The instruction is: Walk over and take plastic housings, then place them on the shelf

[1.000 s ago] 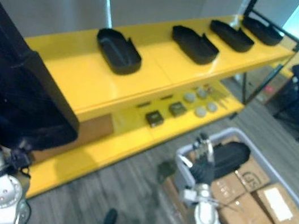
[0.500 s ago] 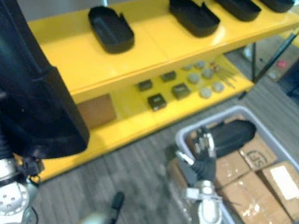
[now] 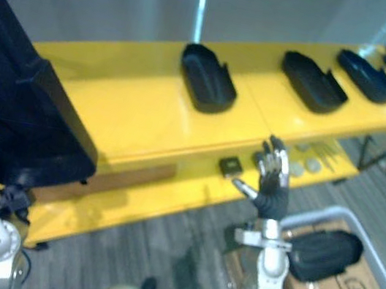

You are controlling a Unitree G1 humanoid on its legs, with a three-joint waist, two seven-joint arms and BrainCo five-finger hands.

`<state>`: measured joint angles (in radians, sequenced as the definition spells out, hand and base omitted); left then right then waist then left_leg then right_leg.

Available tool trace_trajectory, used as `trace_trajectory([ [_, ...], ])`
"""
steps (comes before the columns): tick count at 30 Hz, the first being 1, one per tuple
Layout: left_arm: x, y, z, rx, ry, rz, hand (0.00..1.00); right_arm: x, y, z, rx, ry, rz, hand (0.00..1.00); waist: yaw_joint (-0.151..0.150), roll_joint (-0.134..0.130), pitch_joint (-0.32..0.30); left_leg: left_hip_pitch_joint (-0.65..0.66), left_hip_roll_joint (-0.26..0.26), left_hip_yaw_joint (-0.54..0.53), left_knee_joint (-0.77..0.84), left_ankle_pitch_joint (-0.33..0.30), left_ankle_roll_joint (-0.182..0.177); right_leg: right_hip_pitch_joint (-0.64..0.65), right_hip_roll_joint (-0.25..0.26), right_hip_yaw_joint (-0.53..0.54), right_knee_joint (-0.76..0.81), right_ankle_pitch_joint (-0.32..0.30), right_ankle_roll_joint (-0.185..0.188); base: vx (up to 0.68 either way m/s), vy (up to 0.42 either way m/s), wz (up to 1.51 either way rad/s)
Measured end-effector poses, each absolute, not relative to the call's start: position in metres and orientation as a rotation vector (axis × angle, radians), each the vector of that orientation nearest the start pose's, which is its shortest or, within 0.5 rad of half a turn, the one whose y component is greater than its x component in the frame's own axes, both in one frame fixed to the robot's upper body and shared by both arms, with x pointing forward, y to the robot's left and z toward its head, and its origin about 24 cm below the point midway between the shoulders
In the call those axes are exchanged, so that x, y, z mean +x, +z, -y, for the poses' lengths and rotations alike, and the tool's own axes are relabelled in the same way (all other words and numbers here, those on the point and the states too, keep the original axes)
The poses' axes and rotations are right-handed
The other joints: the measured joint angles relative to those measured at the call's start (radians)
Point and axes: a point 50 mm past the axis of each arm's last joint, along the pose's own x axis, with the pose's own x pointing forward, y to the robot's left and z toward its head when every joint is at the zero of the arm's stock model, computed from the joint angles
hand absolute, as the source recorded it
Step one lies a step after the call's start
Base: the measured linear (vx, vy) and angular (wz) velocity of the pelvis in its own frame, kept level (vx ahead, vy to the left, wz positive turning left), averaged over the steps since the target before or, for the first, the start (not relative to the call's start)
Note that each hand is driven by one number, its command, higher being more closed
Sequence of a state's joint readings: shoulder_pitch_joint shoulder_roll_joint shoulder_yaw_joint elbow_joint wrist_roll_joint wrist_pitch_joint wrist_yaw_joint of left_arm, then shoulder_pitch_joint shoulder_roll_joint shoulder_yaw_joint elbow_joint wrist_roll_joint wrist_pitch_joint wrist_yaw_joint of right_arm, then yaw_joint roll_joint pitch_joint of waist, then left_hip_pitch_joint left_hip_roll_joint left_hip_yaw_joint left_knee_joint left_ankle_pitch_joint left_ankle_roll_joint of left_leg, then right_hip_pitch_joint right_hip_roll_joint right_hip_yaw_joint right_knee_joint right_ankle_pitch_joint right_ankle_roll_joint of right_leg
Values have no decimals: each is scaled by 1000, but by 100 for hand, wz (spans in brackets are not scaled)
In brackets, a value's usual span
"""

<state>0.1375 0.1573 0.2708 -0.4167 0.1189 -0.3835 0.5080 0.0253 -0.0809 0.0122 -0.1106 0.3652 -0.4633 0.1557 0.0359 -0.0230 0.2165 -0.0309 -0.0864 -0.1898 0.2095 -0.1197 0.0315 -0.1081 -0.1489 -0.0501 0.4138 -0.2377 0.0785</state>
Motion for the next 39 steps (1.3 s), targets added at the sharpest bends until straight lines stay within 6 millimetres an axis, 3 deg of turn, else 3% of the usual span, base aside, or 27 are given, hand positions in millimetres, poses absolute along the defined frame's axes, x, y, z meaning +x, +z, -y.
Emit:
trace_trajectory([
  [1,184,151,-240,224,682,737,100,234,105,166,249,116,565,0,0,-3,-6,3,-5,-15,1,-4,-7,2,-2,-2,-24,14,5,219,-233,114],
  [3,181,144,-242,239,688,690,100,236,106,162,256,144,564,0,13,-33,-42,1,-27,-47,4,-25,-38,13,-10,-12,-129,149,-15,238,-281,79],
  [4,177,136,-241,230,703,648,100,237,106,160,244,167,559,0,20,-20,-68,-17,-11,-58,19,-41,-60,52,-5,-45,-195,139,22,233,-279,71],
  [5,173,129,-241,217,719,606,100,239,108,161,232,187,550,0,33,9,-85,-31,21,-43,27,-49,-73,89,24,-83,-267,164,9,217,-257,64],
  [9,166,118,-239,212,721,544,100,242,106,166,210,180,522,0,47,50,-110,-2,78,0,-20,-46,-86,155,68,-142,-332,177,-8,147,-172,41],
  [11,169,119,-236,206,685,541,100,241,104,174,213,116,513,0,35,55,-114,1,96,113,-43,-24,-82,178,63,-175,-340,175,-12,69,-49,37],
  [17,180,114,-233,244,623,458,100,222,95,196,241,-90,495,0,16,36,-124,47,80,141,-106,13,-75,197,43,-177,-341,171,-16,14,29,5],
  [20,184,109,-236,274,601,400,100,211,102,199,252,-119,533,0,-1,31,-127,73,80,177,-152,31,-72,195,39,-157,-345,170,-18,-58,14,-26],
  [27,192,101,-237,257,572,326,100,191,88,200,285,-201,471,0,-51,26,-133,101,99,290,-193,33,-73,177,51,-85,-368,187,-10,-52,-3,-36],
  [35,234,94,-232,218,441,246,100,184,80,205,269,-216,429,0,-104,36,-135,134,111,366,-204,34,-74,165,66,-22,-376,197,-10,34,6,-24],
  [39,269,72,-250,257,447,65,100,185,78,206,245,-177,392,0,-122,48,-138,142,112,399,-206,34,-74,159,68,4,-376,202,-10,2,16,-17],
])
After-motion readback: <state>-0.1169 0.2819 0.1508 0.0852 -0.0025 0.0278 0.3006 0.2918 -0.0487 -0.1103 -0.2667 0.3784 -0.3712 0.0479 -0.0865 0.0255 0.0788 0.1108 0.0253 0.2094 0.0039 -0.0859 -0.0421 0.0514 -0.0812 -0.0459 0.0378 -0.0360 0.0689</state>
